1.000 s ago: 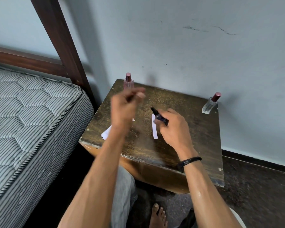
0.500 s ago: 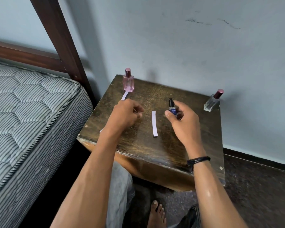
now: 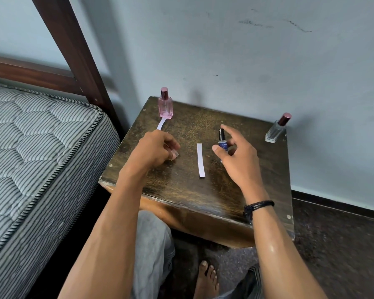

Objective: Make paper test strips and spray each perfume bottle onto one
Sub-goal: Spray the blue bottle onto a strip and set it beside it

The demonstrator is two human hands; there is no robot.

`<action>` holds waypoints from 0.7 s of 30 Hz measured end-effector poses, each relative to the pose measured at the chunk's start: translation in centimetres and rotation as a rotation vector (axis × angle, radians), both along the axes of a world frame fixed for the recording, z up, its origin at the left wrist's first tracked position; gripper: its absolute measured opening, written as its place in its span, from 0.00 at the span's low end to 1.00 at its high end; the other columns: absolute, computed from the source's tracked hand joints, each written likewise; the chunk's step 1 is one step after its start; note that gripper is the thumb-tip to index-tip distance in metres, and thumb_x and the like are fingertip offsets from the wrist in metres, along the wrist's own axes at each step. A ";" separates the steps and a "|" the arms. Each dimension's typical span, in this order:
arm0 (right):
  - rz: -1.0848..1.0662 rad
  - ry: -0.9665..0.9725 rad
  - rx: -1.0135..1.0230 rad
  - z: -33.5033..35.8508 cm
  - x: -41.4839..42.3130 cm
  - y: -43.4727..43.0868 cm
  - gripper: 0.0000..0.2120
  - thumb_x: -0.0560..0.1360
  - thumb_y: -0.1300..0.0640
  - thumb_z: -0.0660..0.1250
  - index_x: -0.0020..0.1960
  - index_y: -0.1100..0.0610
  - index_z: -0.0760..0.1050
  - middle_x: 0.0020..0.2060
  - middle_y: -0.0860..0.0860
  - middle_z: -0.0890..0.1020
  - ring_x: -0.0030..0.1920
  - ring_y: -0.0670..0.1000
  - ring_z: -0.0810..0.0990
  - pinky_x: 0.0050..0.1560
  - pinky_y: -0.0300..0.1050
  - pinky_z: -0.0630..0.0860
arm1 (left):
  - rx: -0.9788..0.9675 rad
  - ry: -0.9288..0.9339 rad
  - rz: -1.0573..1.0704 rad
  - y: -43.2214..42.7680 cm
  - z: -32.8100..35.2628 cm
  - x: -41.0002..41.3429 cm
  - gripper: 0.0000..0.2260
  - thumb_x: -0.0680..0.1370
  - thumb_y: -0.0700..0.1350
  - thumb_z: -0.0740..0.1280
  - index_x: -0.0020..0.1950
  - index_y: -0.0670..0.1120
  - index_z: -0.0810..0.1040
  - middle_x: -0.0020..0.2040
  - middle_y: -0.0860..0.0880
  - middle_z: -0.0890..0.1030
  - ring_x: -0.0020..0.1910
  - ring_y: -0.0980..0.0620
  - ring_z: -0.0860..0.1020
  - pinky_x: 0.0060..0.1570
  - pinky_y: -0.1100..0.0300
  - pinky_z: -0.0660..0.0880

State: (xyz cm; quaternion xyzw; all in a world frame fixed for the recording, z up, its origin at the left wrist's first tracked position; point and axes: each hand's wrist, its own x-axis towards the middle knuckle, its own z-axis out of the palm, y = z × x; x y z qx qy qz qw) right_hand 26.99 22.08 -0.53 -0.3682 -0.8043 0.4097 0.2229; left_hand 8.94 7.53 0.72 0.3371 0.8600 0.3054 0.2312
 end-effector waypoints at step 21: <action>0.030 0.092 -0.173 0.8 -0.7 0.0 0.23 0.79 0.52 0.72 0.71 0.36 0.72 0.47 0.43 0.82 0.41 0.38 0.82 0.45 0.40 0.80 | 0.051 0.241 -0.091 4.6 -0.6 1.9 0.14 0.76 0.49 0.73 0.61 0.47 0.83 0.54 0.50 0.80 0.60 0.47 0.74 0.63 0.51 0.73</action>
